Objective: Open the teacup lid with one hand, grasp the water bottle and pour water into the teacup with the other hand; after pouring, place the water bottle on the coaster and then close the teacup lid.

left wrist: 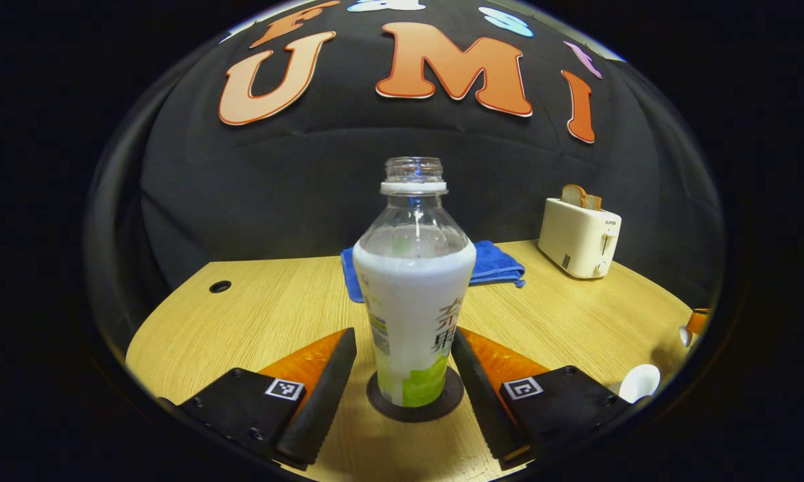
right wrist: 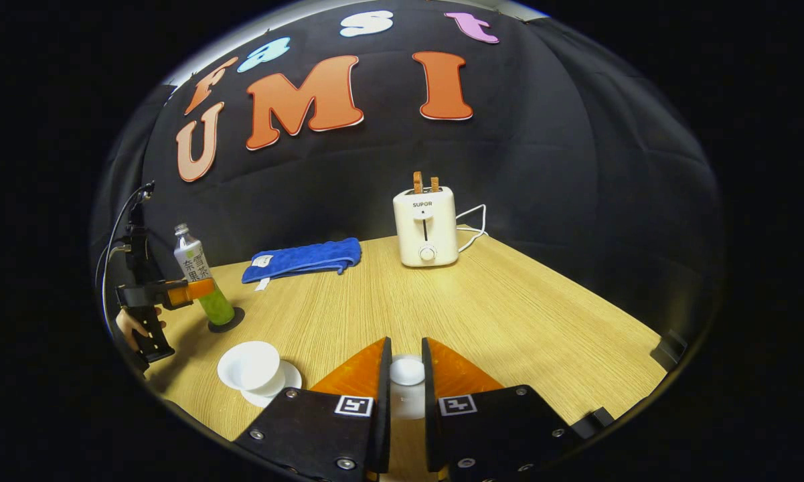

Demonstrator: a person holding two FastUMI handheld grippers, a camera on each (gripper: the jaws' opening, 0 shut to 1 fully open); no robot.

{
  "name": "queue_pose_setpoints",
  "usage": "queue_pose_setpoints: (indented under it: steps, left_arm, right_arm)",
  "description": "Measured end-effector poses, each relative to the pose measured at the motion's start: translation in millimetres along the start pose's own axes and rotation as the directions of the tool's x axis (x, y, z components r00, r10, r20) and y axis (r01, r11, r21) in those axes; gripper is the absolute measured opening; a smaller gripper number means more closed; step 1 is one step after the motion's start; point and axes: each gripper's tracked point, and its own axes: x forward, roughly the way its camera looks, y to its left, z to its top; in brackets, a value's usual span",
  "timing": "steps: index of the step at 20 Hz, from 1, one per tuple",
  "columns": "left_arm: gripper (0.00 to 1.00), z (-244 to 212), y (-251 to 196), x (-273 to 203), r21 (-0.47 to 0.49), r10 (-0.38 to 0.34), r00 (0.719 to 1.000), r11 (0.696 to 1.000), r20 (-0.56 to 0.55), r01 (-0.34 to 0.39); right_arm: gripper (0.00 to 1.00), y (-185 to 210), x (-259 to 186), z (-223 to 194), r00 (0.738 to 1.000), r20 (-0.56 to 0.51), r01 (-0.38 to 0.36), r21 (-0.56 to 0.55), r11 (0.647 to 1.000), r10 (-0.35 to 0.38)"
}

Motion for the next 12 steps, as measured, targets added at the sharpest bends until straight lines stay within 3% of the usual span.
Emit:
queue_pose_setpoints:
  steps: [2,7,11,12]
  left_arm:
    - [0.9,-2,2,-9,-0.013,-0.001,1.0,1.0,0.011,0.001]
    - [0.98,-8,6,-38,0.005,0.015,0.998,1.0,0.058,-0.015]
    - [0.98,2,18,-72,-0.03,0.035,0.99,0.999,0.135,-0.031]
    - [0.98,4,23,-79,-0.033,0.047,0.987,0.999,0.155,-0.043]
  right_arm:
    - [0.22,1,0,0,1.0,0.001,0.0,0.001,1.0,0.0]
    - [0.22,8,-5,7,1.0,0.023,-0.012,-0.01,1.0,0.012]
    - [0.22,22,-13,18,0.997,0.068,-0.026,-0.013,1.0,0.026]
    - [0.17,28,-15,20,0.997,0.074,-0.032,-0.015,0.999,0.033]
